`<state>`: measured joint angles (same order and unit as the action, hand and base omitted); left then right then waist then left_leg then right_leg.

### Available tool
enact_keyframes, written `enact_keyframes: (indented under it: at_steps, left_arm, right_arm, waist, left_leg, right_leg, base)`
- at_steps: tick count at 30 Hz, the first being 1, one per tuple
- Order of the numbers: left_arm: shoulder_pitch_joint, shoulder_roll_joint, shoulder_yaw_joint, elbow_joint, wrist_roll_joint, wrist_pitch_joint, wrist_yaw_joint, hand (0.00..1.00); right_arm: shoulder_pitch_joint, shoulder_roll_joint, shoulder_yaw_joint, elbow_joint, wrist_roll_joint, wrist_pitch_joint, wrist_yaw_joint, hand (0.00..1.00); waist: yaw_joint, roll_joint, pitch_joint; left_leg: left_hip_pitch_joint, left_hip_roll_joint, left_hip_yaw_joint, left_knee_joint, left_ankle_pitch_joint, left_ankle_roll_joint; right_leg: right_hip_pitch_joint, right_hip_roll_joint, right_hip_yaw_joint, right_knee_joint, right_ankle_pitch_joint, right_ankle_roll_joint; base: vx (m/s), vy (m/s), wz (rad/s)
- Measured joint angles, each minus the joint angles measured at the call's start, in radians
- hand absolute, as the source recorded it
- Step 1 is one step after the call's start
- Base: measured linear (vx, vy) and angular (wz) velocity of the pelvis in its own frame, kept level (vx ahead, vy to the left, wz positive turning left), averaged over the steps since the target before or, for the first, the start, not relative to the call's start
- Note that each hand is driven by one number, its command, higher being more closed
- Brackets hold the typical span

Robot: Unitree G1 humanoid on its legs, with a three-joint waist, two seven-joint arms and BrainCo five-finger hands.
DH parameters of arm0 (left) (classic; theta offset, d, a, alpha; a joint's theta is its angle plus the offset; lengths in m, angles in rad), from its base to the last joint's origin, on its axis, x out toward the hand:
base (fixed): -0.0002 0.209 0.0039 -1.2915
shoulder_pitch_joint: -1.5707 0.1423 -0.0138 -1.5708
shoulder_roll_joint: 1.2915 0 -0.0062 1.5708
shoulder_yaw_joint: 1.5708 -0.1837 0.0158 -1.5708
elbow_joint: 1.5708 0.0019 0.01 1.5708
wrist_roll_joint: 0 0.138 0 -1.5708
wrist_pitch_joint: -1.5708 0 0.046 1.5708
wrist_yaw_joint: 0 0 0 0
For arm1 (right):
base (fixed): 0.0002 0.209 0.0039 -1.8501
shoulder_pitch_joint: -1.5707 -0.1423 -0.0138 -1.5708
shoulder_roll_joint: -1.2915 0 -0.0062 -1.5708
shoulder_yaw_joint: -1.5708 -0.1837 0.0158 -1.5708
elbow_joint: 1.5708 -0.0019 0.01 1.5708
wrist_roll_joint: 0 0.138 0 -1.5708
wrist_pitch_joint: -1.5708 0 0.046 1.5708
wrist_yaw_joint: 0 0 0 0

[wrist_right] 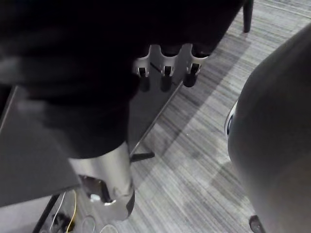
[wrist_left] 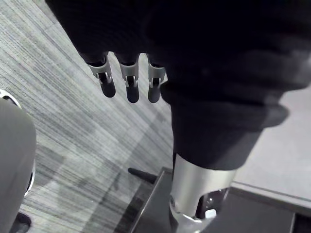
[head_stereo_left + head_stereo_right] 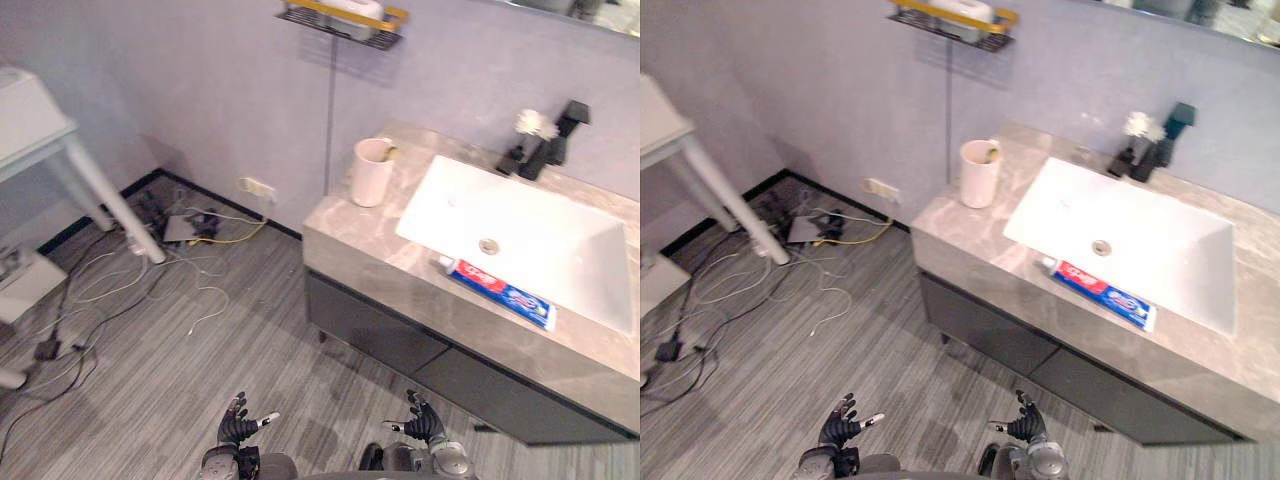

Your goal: Organize washtable

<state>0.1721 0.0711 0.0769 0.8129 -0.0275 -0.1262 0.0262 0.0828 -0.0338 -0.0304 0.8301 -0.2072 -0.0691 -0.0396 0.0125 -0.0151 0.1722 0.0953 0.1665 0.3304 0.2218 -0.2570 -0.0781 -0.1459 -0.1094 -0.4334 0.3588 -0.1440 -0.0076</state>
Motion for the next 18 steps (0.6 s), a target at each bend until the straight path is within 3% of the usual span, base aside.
enact_keyframes:
  at_steps: [3,5,7,9,11,14,16,17,18]
  left_arm:
    - [0.002,-0.017,-0.004,0.005,0.001,0.000,0.001,0.00]
    - [0.000,-0.016,0.005,0.001,0.001,-0.005,0.001,0.00]
    - [0.003,-0.017,0.017,-0.007,0.001,-0.004,0.001,0.00]
    - [0.025,-0.031,0.036,-0.052,0.001,-0.003,0.002,0.00]
    - [0.035,-0.029,0.046,-0.054,0.000,-0.001,0.002,0.00]
    - [0.025,-0.030,0.046,-0.071,0.000,-0.001,0.005,0.00]
    - [0.024,-0.039,0.045,-0.071,0.000,-0.001,0.012,0.00]
    - [0.024,-0.047,0.045,-0.072,0.000,-0.002,0.017,0.00]
    - [0.022,-0.044,0.045,-0.066,0.000,-0.004,0.023,0.00]
  right_arm:
    - [0.001,-0.054,-0.011,0.026,0.000,0.003,-0.001,0.00]
    - [0.005,-0.060,-0.030,0.027,0.000,0.003,-0.002,0.00]
    - [0.024,-0.050,-0.050,0.016,0.002,0.003,-0.004,0.00]
    - [0.042,-0.050,-0.047,-0.016,0.005,0.002,-0.007,0.00]
    - [0.038,-0.044,-0.051,-0.024,0.007,0.003,-0.009,0.00]
    - [0.025,-0.034,-0.091,-0.028,0.015,0.006,-0.024,0.00]
    - [0.028,-0.035,-0.117,-0.028,0.019,0.008,-0.024,0.00]
    - [0.031,-0.051,-0.121,-0.026,0.020,0.008,-0.024,0.00]
    - [0.031,-0.043,-0.126,-0.012,0.020,0.011,-0.024,0.00]
  waist:
    - [0.001,0.032,0.009]
    - [-0.001,0.033,0.007]
    - [0.001,0.024,0.012]
    - [0.006,0.056,0.026]
    - [0.018,0.055,0.027]
    - [0.031,0.040,0.031]
    - [0.031,0.038,0.029]
    - [0.031,0.052,0.023]
    - [0.033,0.034,0.015]
  left_leg:
    - [0.068,0.004,-0.021,-0.050,0.029,-0.019]
    - [0.053,0.009,-0.033,0.011,0.032,-0.023]
    - [-0.024,0.037,-0.067,0.227,0.032,-0.024]
    - [-0.143,0.133,-0.136,0.583,0.075,-0.038]
    - [-0.179,0.151,-0.150,0.673,0.068,-0.021]
    - [-0.228,0.086,-0.170,0.501,0.001,0.003]
    - [-0.211,0.025,-0.228,0.269,0.017,-0.012]
    - [-0.205,0.009,-0.260,0.167,0.064,-0.016]
    - [-0.174,-0.015,-0.239,0.135,0.066,-0.004]
  right_leg:
    - [0.041,0.033,0.035,-0.028,0.002,-0.005]
    - [0.074,0.044,0.043,-0.076,-0.001,-0.007]
    - [0.133,0.059,0.049,-0.155,0.002,-0.008]
    - [0.216,0.123,0.062,-0.208,-0.005,-0.020]
    - [0.248,0.141,0.102,-0.221,-0.011,-0.031]
    - [0.245,0.113,0.182,-0.221,-0.007,-0.029]
    - [0.239,0.091,0.219,-0.220,0.003,0.001]
    - [0.231,0.096,0.237,-0.218,0.001,0.018]
    - [0.237,0.073,0.266,-0.227,0.005,0.041]
  base:
    - [0.15,-0.115,-0.37]
    - [0.08,-0.064,-0.15]
    - [0.04,-0.097,-0.08]
    - [0.01,-0.071,-0.25]
    - [0.08,-0.001,-0.55]
    - [0.14,0.086,-0.77]
    - [0.14,0.186,-0.65]
    - [0.15,0.230,-0.62]
    - [0.15,0.189,-0.36]
